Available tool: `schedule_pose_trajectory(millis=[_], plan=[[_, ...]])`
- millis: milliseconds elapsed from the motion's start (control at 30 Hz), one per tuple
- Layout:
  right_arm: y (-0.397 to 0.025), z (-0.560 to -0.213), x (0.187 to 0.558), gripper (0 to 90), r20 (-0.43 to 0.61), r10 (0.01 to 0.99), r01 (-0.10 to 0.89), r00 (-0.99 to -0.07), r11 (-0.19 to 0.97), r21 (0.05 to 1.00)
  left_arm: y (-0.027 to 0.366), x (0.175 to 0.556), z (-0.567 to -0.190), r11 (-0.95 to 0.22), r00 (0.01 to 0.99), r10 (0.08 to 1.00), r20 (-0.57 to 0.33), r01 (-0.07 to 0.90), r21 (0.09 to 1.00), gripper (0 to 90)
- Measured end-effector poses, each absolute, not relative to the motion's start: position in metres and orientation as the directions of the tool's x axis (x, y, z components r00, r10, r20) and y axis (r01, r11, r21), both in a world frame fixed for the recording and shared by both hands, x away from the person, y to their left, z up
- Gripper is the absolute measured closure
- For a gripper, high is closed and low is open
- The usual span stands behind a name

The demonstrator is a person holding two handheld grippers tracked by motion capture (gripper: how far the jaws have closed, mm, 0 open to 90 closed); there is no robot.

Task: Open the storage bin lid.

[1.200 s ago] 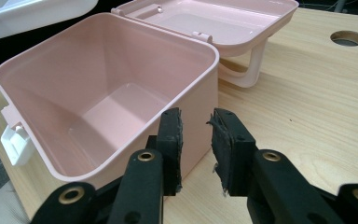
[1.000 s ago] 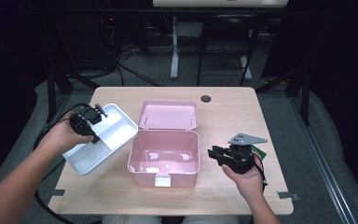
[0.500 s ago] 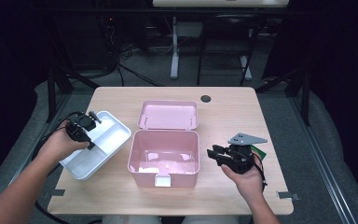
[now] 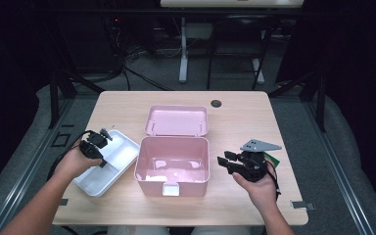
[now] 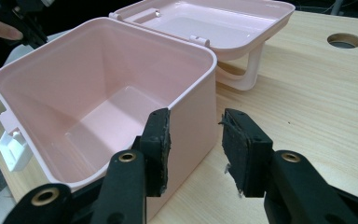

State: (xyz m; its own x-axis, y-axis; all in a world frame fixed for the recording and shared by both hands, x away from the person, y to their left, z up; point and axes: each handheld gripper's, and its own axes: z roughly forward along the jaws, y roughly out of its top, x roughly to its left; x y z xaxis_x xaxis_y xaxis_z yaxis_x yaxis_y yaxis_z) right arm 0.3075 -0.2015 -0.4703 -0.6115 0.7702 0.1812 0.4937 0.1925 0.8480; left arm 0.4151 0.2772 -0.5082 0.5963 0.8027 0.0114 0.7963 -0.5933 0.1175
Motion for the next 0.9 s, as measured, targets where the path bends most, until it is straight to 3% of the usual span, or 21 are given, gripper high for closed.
schedule_pose_trajectory(millis=[500, 533, 733, 900], plan=[[-0.201, -0.473, 0.313, 49.9, 0.188, 0.768, 0.499, -0.612, 0.191, 0.845, 0.286, 0.417, -0.541, -0.543, 0.55, 0.835, -0.018, 0.829, 0.138, 87.6], [-0.202, -0.472, 0.315, 49.1, 0.183, 0.768, 0.5, -0.614, 0.199, 0.843, 0.286, 0.416, -0.541, -0.546, 0.552, 0.834, -0.009, 0.827, 0.135, 80.8], [-0.205, -0.466, 0.318, 47.8, 0.119, 0.775, 0.508, -0.621, 0.283, 0.814, 0.287, 0.41, -0.538, -0.544, 0.548, 0.837, 0.01, 0.829, 0.126, 65.5], [-0.208, -0.454, 0.323, 44.9, 0.02, 0.772, 0.524, -0.636, 0.412, 0.746, 0.293, 0.401, -0.529, -0.511, 0.523, 0.852, -0.003, 0.833, 0.214, 57.8]])
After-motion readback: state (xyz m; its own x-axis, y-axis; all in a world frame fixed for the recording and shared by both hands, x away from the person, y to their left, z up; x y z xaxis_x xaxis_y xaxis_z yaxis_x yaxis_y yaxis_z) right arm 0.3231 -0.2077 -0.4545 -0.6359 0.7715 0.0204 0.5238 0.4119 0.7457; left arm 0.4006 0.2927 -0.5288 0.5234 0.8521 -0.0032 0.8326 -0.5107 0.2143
